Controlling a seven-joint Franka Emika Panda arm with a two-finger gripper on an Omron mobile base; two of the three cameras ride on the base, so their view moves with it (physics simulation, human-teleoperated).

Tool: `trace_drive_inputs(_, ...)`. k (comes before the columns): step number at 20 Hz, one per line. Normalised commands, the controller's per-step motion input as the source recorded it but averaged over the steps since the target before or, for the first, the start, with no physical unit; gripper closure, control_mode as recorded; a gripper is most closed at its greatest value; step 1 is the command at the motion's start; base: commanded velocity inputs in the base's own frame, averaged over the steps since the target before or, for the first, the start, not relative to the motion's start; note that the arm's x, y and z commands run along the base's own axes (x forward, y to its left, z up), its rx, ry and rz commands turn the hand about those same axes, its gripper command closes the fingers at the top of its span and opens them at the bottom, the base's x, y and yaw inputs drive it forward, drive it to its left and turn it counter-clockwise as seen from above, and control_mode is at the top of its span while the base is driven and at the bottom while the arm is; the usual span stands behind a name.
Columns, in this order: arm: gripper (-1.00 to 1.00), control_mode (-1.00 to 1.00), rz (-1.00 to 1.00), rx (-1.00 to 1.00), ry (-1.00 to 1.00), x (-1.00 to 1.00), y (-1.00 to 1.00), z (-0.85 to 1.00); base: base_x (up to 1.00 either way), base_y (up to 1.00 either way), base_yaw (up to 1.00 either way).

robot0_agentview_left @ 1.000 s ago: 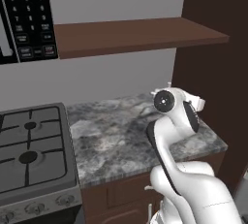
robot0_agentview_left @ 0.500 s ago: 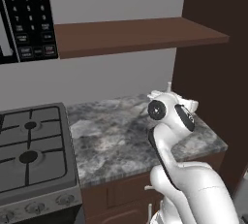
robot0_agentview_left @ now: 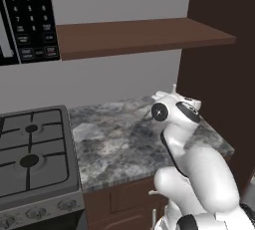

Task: Place the beer and liquor on the top shelf of the fridge to keep them out of children's reach, and place the mushroom on lower shelves for easy access.

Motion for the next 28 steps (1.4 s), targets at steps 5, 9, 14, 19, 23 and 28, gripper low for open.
trace_drive_inputs(5,-1.0,-1.0,-0.05,0.0,0.0,0.58,-0.24,-0.07,0.0,0.0,0.0)
trace_drive_inputs(9,-1.0,-1.0,-0.06,0.0,0.0,0.55,-0.21,-0.13,0.0,0.0,0.0)
trace_drive_inputs(14,-1.0,-1.0,-0.06,0.0,0.0,0.45,-0.04,-0.29,0.0,0.0,0.0)
trace_drive_inputs(19,-1.0,-1.0,-0.06,0.0,0.0,0.43,0.0,-0.27,0.0,0.0,0.0)
trace_drive_inputs(23,-1.0,-1.0,-0.05,0.0,0.0,0.45,-0.05,-0.15,0.0,0.0,0.0)
trace_drive_inputs(28,-1.0,-1.0,-0.04,0.0,0.0,0.46,-0.08,-0.08,0.0,0.0,0.0)
